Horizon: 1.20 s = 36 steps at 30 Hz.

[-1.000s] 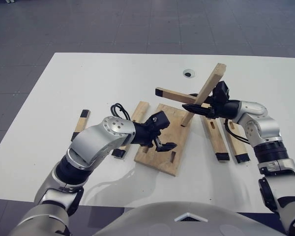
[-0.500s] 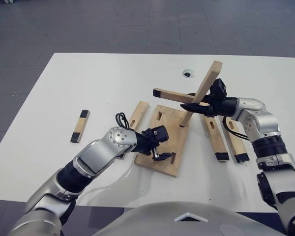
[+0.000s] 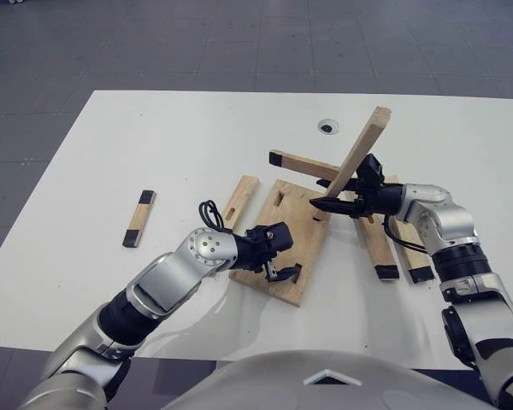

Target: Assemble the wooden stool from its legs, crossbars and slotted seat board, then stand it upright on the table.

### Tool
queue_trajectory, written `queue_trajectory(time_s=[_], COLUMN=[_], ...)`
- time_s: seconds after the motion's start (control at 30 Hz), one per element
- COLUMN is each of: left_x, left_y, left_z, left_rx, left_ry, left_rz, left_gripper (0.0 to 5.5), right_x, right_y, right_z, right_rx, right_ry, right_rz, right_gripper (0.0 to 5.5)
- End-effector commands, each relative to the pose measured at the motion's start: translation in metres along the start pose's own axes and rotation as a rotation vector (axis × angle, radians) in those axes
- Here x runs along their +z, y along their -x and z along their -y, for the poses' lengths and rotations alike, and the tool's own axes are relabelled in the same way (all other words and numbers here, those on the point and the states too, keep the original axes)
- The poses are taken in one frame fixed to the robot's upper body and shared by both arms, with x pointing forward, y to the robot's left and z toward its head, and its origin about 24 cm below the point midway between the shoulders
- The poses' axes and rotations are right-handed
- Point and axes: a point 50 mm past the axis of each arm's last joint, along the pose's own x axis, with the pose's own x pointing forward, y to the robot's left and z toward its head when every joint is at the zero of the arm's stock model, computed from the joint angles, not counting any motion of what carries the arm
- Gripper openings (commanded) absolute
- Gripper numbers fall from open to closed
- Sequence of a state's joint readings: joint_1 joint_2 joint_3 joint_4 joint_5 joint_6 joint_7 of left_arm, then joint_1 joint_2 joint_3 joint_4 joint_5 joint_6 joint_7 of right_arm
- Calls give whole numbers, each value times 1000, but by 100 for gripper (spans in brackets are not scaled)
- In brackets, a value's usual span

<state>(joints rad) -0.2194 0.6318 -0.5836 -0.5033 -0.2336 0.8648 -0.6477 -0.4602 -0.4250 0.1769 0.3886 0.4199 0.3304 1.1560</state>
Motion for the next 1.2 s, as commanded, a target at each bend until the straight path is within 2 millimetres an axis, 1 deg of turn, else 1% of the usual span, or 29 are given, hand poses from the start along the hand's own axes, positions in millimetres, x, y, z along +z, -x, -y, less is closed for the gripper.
queue_trajectory(time_s=[0.03,0.17,0.3,0.37,0.43,0.47,0.5,0.53,0.57,0.6,0.63,0.7,0.8,0.83,0.9,0.93,0.97,1.07,1.1,1.17,1.2], left_x=[-18,-20,-18,-19,-21,-21,-21,-20,-19,-19,-19,-19,-20,-20,-19,-19,-18,-17,-17,-18,-18], left_y=[-1,-3,-5,-6,-6,-7,-7,-8,-9,-9,-10,-10,-12,-13,-14,-15,-15,-16,-16,-16,-15], left_z=[-3,-2,-3,-3,-3,-2,-3,-3,-3,-3,-2,-1,1,1,1,1,1,0,-1,-1,-1], left_rx=[59,80,87,102,116,120,126,134,140,143,145,147,147,145,144,143,142,140,141,142,142], left_ry=[72,99,100,116,128,133,134,133,135,138,146,156,168,170,173,172,171,170,171,171,171], left_rz=[-87,-82,-77,-73,-73,-72,-68,-62,-57,-52,-49,-46,-44,-43,-41,-40,-39,-36,-36,-37,-37], left_gripper=[418,418,418,418,418,418,418,418,418,418,418,418,418,418,418,418,418,418,418,418,418], right_x=[11,17,18,21,30,42,56,77,93,113,132,156,184,194,206,206,203,195,205,232,254], right_y=[8,30,54,61,72,78,87,98,108,115,114,101,67,51,28,20,15,8,10,17,25], right_z=[5,8,1,-2,1,8,19,30,36,38,34,22,-2,-13,-30,-35,-36,-38,-42,-51,-60], right_rx=[-35,-59,-56,-55,-115,-204,-376,-572,-727,-845,-893,-883,-784,-709,-579,-545,-535,-536,-536,-536,-538], right_ry=[50,79,71,86,106,112,165,208,220,208,187,162,76,17,-64,-90,-105,-124,-91,-16,48], right_rz=[-6,-43,-88,-119,-125,-95,-86,-40,12,91,186,286,409,460,500,495,474,437,481,620,736], right_gripper=[418,486,546,546,546,546,546,546,546,546,530,499,440,427,387,381,381,381,381,381,381])
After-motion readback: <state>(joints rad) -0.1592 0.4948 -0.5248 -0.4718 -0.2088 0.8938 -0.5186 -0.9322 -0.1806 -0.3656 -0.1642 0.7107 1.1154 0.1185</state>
